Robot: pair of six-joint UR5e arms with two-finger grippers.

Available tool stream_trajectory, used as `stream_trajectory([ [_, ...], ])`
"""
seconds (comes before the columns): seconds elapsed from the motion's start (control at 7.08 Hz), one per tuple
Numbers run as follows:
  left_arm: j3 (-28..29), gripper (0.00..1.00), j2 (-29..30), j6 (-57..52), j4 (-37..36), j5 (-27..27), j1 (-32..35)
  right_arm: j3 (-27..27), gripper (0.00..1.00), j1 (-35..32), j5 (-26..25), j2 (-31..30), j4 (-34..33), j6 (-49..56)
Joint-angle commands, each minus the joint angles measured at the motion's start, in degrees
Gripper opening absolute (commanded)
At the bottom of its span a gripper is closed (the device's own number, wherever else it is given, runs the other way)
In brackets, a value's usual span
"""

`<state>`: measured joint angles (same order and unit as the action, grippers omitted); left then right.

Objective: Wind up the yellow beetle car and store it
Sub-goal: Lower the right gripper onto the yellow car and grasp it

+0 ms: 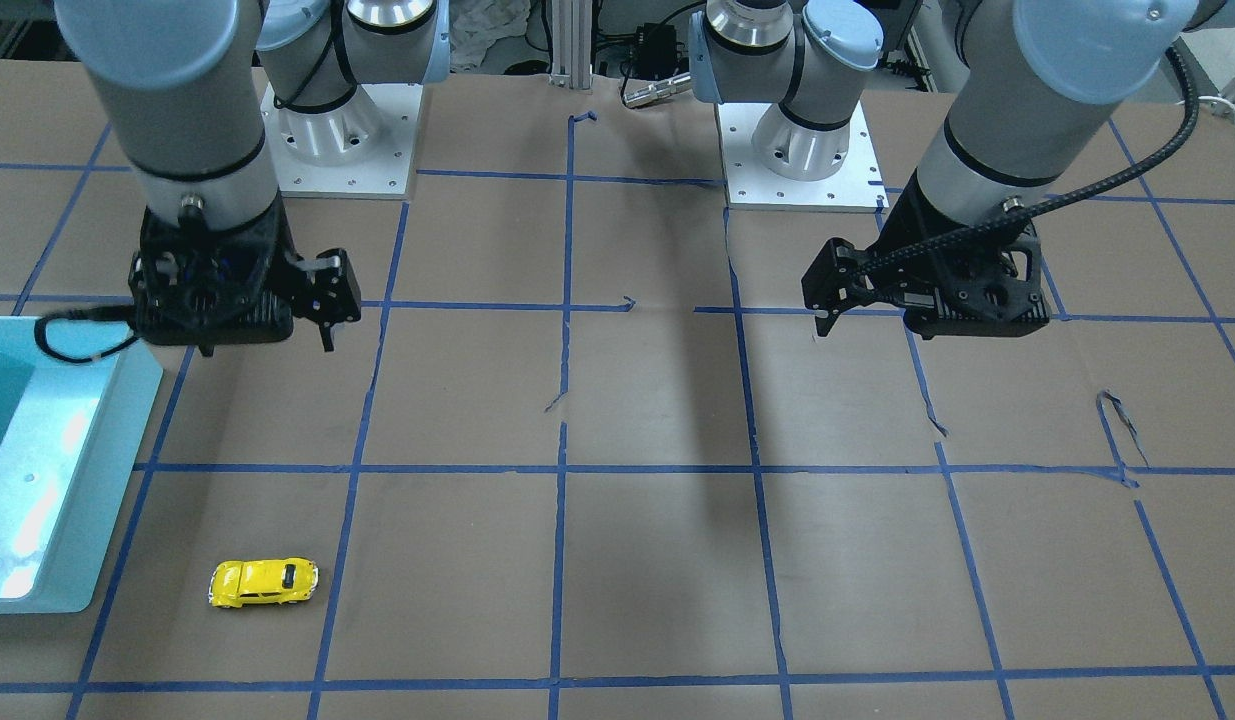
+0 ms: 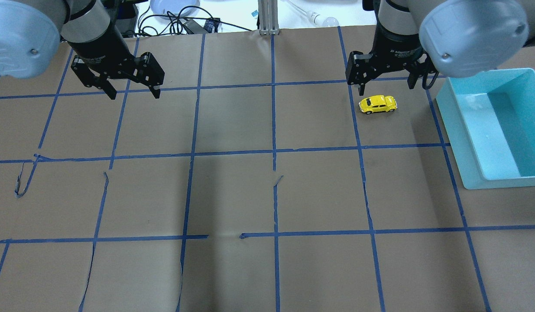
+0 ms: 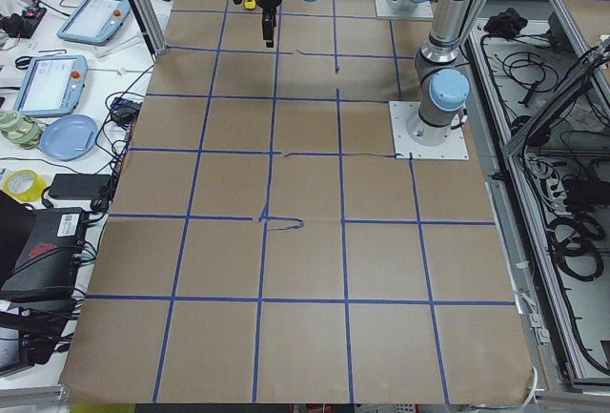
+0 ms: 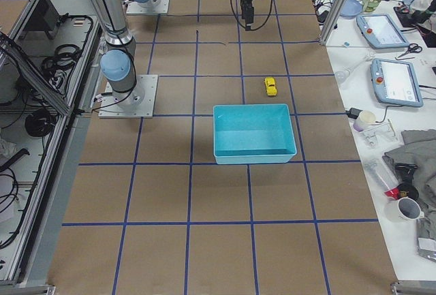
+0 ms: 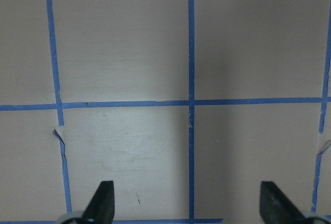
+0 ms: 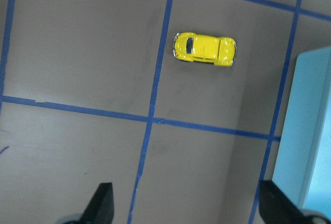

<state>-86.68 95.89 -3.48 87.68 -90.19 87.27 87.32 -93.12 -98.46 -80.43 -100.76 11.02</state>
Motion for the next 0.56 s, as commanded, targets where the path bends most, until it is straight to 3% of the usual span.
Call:
stream_trajectory([
  [0.0, -0.2, 1.00, -1.3, 0.1, 1.2, -0.2, 0.1, 0.4, 1.00, 3.8, 1.9, 5.8, -3.1, 16.0],
  [0.14, -0.7, 1.00, -1.2, 0.1, 1.1, -0.2, 0.0, 1.6, 1.00, 4.0, 4.7, 8.6, -4.3, 19.3],
  [0.42, -1.8, 1.00, -2.0, 0.1, 1.1, -0.1, 0.0, 2.5, 1.00, 4.2, 6.9, 15.7, -18.1, 40.6],
])
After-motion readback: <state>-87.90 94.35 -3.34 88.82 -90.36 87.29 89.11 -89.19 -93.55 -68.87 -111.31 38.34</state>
